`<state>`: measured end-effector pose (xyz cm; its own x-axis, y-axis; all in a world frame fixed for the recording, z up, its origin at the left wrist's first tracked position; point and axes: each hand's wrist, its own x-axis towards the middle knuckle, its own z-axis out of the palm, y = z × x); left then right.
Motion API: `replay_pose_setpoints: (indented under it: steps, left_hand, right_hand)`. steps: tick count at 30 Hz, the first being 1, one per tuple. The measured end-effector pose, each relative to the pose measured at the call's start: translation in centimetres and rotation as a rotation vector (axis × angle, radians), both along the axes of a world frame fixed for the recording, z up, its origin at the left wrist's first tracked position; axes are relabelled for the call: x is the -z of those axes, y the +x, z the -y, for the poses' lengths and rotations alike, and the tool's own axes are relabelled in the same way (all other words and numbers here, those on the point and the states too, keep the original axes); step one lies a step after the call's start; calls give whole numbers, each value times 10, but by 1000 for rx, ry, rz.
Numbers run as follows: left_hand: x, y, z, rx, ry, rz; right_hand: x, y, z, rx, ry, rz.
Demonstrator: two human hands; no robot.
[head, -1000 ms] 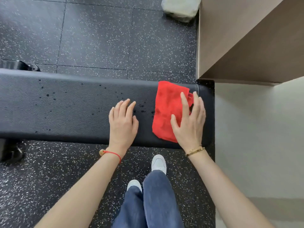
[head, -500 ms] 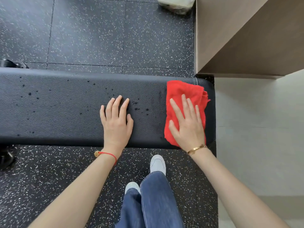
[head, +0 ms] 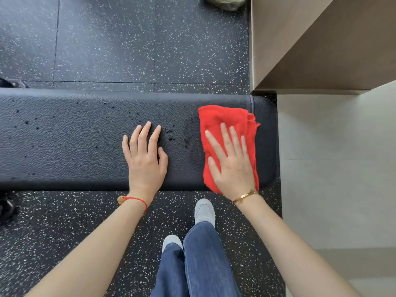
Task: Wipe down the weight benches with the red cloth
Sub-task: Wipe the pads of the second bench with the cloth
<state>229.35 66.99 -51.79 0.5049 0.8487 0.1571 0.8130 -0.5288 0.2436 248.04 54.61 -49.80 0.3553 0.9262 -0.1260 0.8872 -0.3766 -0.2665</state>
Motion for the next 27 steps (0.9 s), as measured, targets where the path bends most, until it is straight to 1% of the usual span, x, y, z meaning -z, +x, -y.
replay_pose_setpoints:
  steps: [4,6,7,11,13,16,19,21,22,24,26,27]
  left_hand:
    - [3,0,0,-6,3,1]
    - [4,0,0,-4,8,6]
    - [4,0,0,-4,8,11]
    - [4,0,0,-4,8,13]
    - [3,-1,-1,-3,4,18]
    - [3,0,0,-4,-3,30]
    - [4,1,1,-14,-5,44]
    - [4,1,1,-15,-5,47]
    - [3,2,1,-16,-7,47]
    - [2,3,1,-17,-9,49]
    - [2,2,1,-15,-11,48]
    - [2,2,1,-11,-11,48]
  right_hand:
    - [-1,12,-38,179,-1,-12]
    - [0,4,-52,219,2,5]
    - [0,-3,-52,189,5,14]
    - [2,-27,-17,-91,41,-6]
    - [3,-16,5,-105,53,-40]
    - [1,17,20,57,24,-38]
    - [-1,30,-8,236,22,-16]
    - [-1,20,-31,271,17,-7]
    - [-1,12,-37,252,14,-8]
    - [0,-9,-34,131,20,-12]
    - [2,-26,-15,-14,27,-29]
    - [2,-30,-4,-54,28,-38]
